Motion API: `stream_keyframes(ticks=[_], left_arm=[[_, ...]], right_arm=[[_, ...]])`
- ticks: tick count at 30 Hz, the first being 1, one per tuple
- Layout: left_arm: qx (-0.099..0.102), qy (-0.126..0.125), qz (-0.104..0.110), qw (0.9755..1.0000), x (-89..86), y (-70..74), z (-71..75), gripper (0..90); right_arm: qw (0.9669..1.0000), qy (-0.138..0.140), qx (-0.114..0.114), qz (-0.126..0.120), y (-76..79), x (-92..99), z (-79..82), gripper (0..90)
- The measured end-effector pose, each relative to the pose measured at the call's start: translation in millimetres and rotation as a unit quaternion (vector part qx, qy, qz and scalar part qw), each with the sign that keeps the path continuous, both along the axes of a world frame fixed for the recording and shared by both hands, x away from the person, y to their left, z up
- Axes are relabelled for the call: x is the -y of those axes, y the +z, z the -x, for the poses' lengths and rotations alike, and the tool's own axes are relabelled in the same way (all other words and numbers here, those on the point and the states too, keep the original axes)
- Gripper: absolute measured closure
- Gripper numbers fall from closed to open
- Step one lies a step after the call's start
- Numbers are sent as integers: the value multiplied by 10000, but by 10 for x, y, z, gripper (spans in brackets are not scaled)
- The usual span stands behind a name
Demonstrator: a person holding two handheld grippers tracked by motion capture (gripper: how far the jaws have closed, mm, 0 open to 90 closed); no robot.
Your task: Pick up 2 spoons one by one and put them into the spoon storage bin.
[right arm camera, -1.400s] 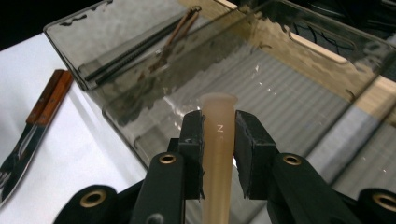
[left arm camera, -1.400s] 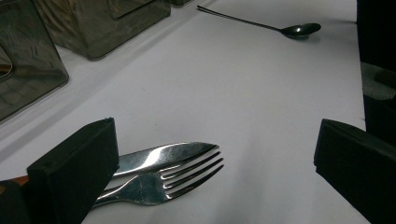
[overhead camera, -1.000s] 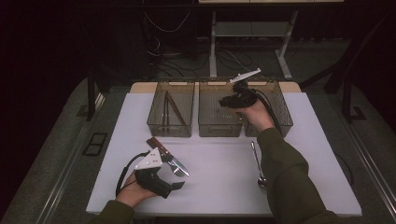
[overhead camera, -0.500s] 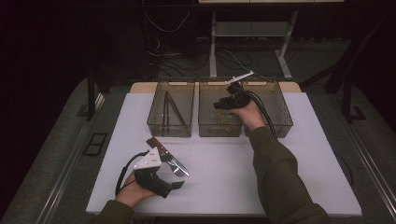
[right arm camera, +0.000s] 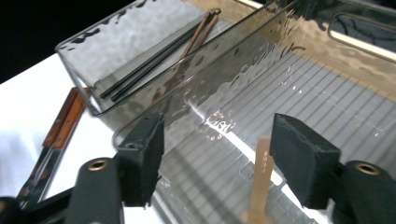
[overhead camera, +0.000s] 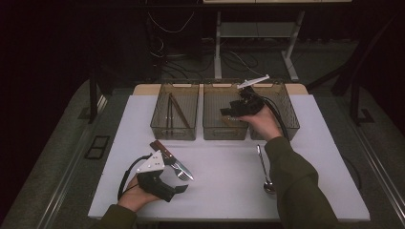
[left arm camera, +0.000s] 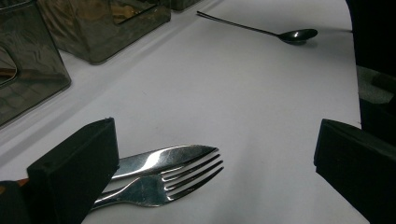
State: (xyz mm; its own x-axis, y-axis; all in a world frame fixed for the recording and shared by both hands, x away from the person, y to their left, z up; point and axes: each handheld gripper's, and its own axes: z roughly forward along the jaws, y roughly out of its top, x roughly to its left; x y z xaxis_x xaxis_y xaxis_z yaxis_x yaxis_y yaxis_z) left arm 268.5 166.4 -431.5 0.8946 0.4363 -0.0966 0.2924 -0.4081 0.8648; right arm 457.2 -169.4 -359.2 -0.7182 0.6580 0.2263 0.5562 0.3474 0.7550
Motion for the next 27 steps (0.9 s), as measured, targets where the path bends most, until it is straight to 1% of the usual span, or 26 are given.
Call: stream_keyframes(ticks=[1,4,6,9,11,13,14,17,20,24,27], left_arm=[[-15,14,20,10000,4,-1,4,0],[-37,35,21,10000,7,-4,5,0],[-37,40,12,10000,6,-5,3,0],[-38,50,4,10000,8,-6,5,0],[-33,43,-30,10000,7,-5,4,0],[-30,38,-43,10000,7,-5,3,0],[-31,38,-45,10000,6,-5,2,0],[-37,47,-52,10000,6,-7,1,0],[-40,42,-60,10000,8,-8,1,0],[-33,23,-80,10000,10,-12,-4,0],[-30,26,-85,10000,8,-11,-5,0]], right_arm=[[10000,7,12,-46,9,30,54,403],[9999,9,106,-72,25,129,202,462],[9999,-20,147,-49,29,190,302,493],[9998,-19,191,60,15,271,431,552],[9997,-16,192,139,-7,325,499,609],[9996,-70,179,226,-38,382,563,667],[9995,-88,178,234,-61,414,594,703],[9990,-167,152,384,-149,515,673,788],[9985,-312,110,428,-254,625,743,852],[9980,-407,42,473,-386,749,810,890],[9973,-430,23,603,-454,810,845,896]])
